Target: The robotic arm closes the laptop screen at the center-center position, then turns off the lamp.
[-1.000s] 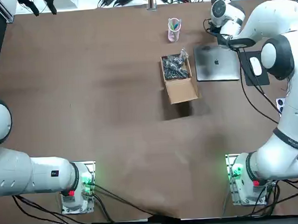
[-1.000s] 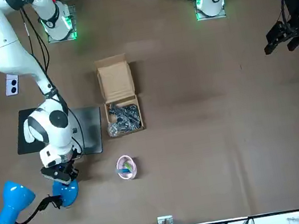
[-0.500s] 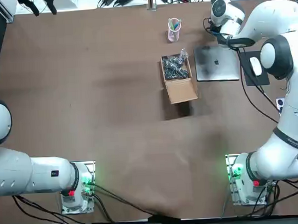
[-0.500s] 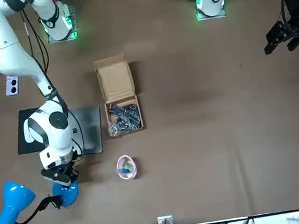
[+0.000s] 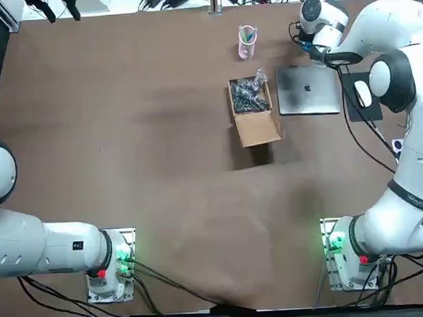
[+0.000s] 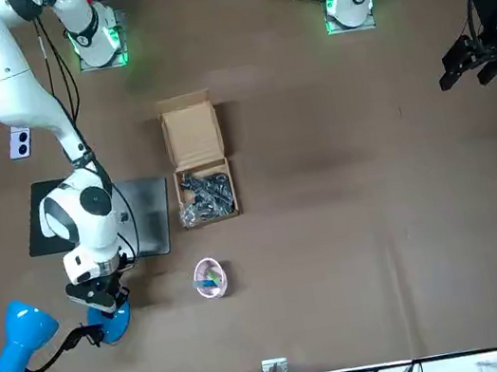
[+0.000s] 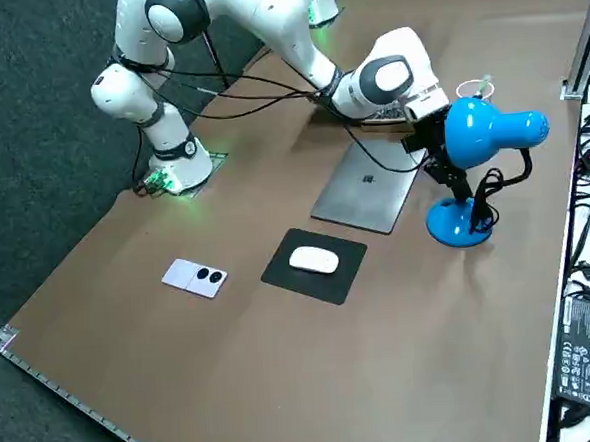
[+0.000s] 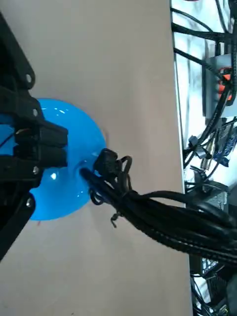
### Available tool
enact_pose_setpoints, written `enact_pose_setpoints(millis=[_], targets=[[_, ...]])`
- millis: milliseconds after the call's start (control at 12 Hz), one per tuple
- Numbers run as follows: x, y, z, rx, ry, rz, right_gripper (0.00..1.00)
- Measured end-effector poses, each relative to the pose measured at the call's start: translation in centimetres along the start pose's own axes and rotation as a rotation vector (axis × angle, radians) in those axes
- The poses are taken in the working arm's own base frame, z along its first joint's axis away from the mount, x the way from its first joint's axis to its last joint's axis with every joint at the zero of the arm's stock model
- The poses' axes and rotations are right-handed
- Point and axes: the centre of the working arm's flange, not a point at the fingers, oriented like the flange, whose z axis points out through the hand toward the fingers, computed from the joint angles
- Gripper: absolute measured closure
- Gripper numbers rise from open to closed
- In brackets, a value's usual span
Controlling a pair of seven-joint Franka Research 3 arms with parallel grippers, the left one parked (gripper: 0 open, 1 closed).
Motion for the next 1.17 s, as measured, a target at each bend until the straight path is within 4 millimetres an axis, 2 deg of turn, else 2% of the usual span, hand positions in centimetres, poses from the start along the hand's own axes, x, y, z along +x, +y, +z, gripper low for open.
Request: enact_pose_setpoints(millis=[417,750,1167], targets=[[2.4,0.2,-1.9,-0.022,0.034,0.018,0.98],[4.0,-1.3,-6.0,-0.065,0.022,0.056,0.98],[4.2,-3.4,-10.8,-0.077,-0.056,0.121,0.98]])
